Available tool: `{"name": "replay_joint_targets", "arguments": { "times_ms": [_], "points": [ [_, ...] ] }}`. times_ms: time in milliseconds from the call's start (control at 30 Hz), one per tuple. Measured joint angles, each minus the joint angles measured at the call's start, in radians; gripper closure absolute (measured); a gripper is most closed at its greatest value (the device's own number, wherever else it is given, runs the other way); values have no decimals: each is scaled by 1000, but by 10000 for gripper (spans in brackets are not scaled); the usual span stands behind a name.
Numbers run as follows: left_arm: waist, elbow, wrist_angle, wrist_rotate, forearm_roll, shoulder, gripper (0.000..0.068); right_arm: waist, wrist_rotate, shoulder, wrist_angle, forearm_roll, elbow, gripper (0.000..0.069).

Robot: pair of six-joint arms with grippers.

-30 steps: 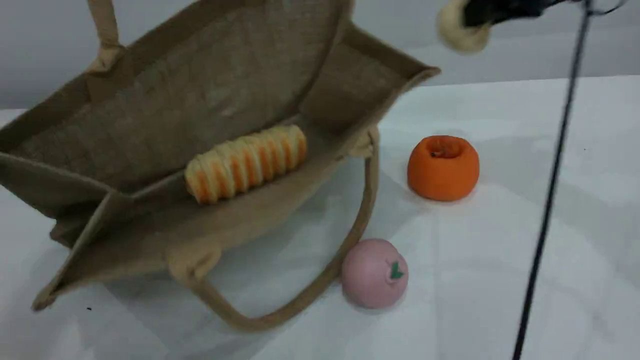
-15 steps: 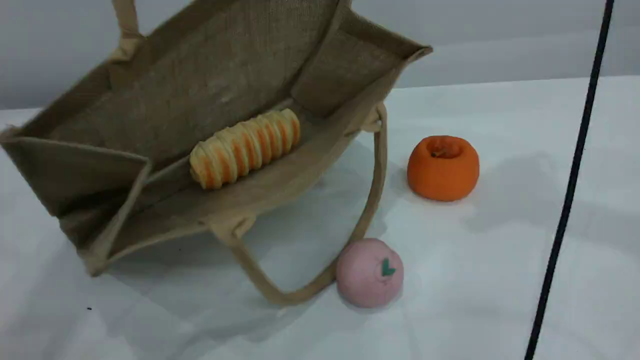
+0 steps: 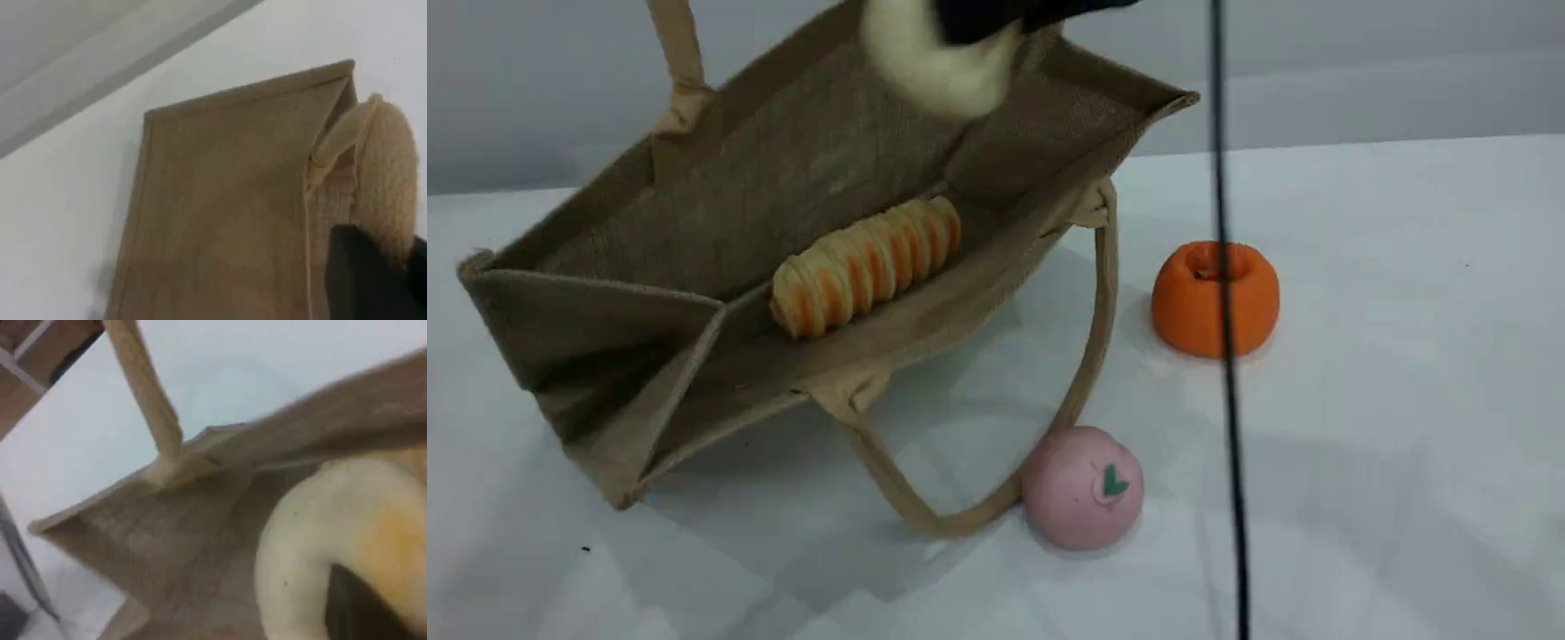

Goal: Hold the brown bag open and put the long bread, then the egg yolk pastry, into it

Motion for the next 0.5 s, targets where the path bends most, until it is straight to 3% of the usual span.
{"name": "replay_joint_targets", "arguments": {
  "times_ms": [133,333,433,500],
  "points": [
    [0,0,5,0,-3,0,599,71,0,55,-126,30,0,656],
    [0,0,18,3,-21,0,599,102,-57,143,-260,145,-1,652],
    [0,0,18,10,-21,0,599,109,-113,175,-256,209,-2,612],
    [0,0,18,20,-21,0,599,110,-161,177,-258,249,-2,545]
  ]
}}
